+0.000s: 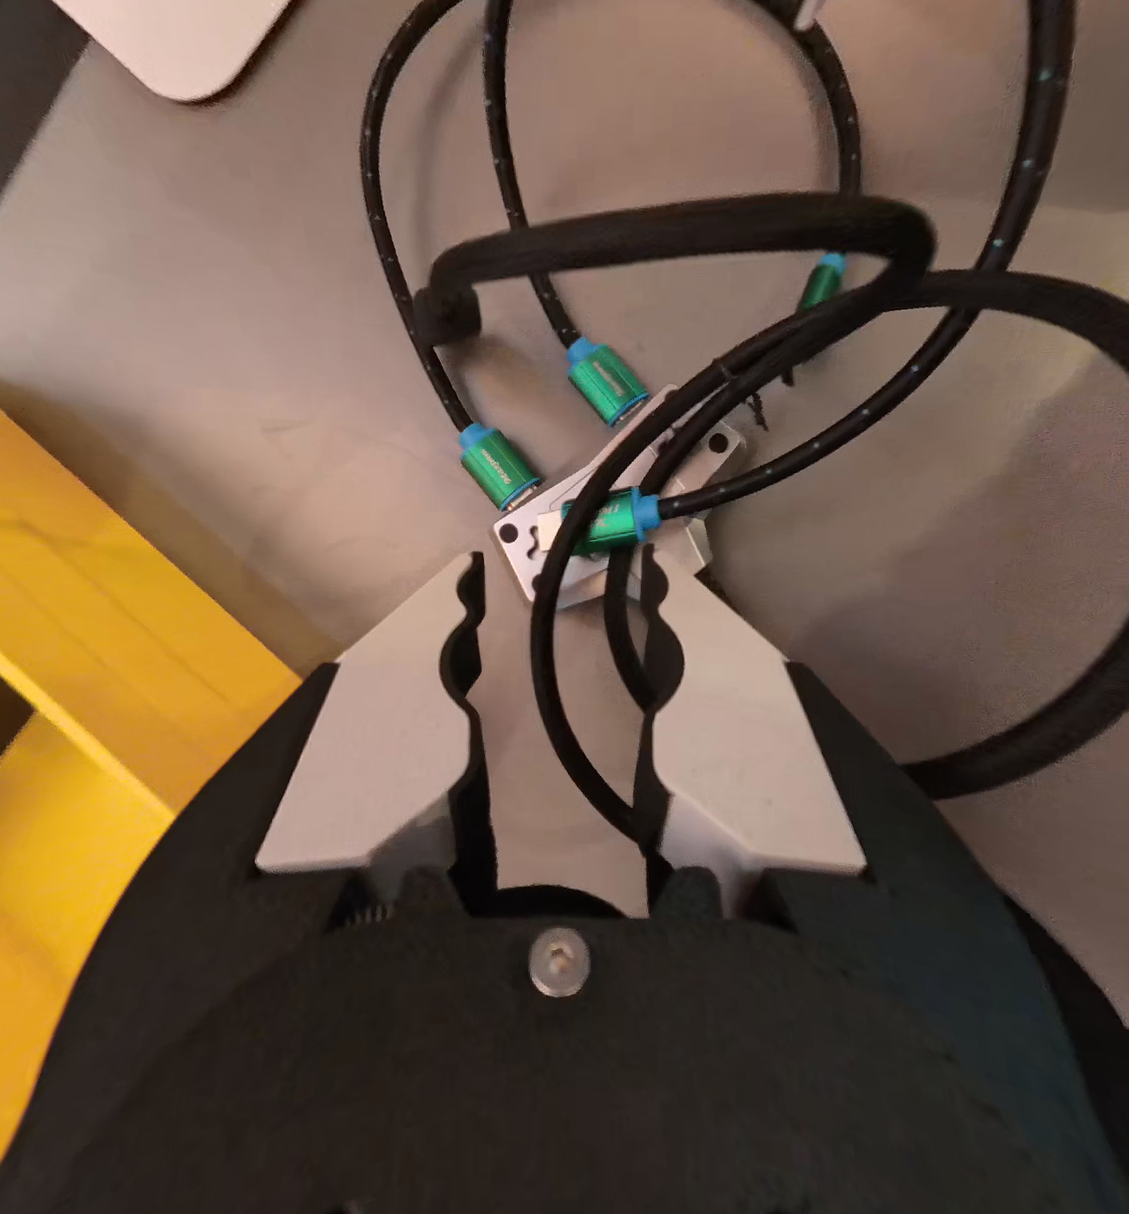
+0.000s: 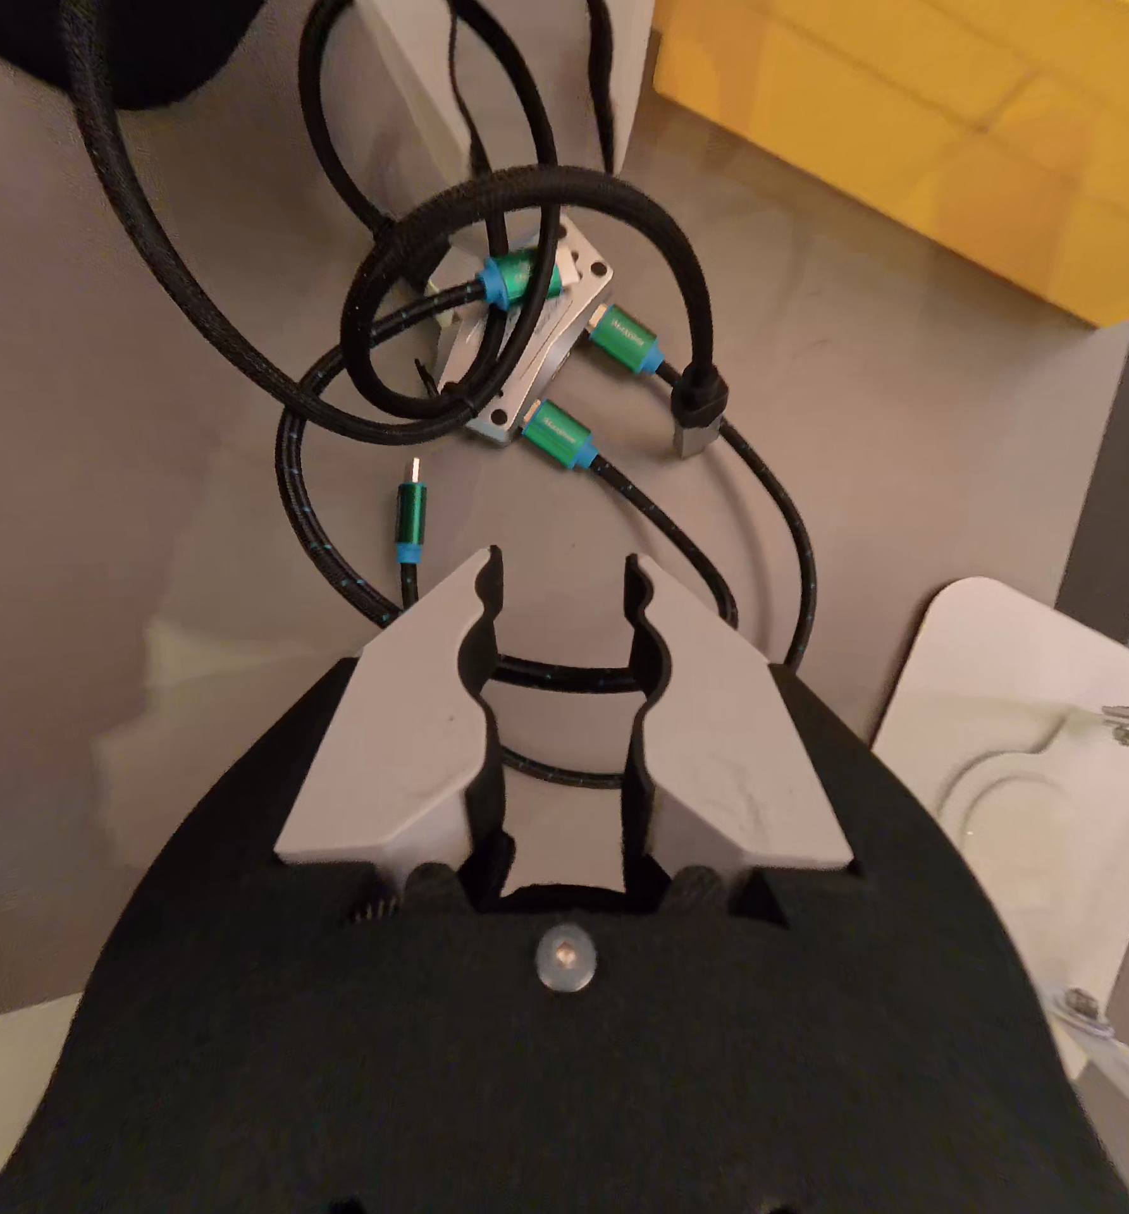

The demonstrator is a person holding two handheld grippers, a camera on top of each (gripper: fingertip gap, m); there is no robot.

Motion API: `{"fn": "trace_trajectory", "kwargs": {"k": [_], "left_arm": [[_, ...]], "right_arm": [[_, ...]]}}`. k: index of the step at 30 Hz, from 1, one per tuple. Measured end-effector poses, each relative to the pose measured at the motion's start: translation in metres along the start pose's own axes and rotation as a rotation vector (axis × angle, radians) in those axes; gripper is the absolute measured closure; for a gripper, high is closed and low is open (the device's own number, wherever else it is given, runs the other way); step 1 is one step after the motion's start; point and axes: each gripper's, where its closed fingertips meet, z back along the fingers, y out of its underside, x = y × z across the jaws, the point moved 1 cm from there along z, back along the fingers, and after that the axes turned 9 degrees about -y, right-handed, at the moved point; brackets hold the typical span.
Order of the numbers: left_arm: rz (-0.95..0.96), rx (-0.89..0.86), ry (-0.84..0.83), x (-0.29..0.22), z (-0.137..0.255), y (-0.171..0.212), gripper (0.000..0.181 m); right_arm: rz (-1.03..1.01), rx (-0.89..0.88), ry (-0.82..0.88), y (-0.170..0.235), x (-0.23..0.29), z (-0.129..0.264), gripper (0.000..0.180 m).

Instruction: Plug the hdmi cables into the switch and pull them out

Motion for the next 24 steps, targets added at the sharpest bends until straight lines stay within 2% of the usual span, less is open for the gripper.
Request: {"fn": "trace_trajectory", "kwargs": {"k": [4,6,9,13,17,24], "left_arm": [[0.197,-0.094,0.080,0.016,0.008,0.001,0.139],[0.238,-0.115,0.083,0.022,0.017,0.006,0.142],[0.211,-0.022,0.044,0.021,0.015,0.031,0.143],[0.285,0.039,0.100,0.007,0.004,0.053,0.142],[0.425,0.005,0.273,-0.015,0.003,0.057,0.144],[0.586,-0.103,0.533,-0.041,0.013,0.043,0.128]], "right_arm": [[-0.041,0.026,-0.053,0.014,0.003,-0.007,0.143],[-0.049,0.023,-0.074,0.016,0.005,-0.010,0.143],[-0.060,0.021,-0.096,0.020,0.005,-0.014,0.142],[-0.078,0.037,-0.105,0.025,0.005,-0.017,0.142],[-0.086,0.036,-0.109,0.027,0.004,-0.018,0.142],[-0.106,0.064,-0.116,0.036,0.002,-0.024,0.142]]}}
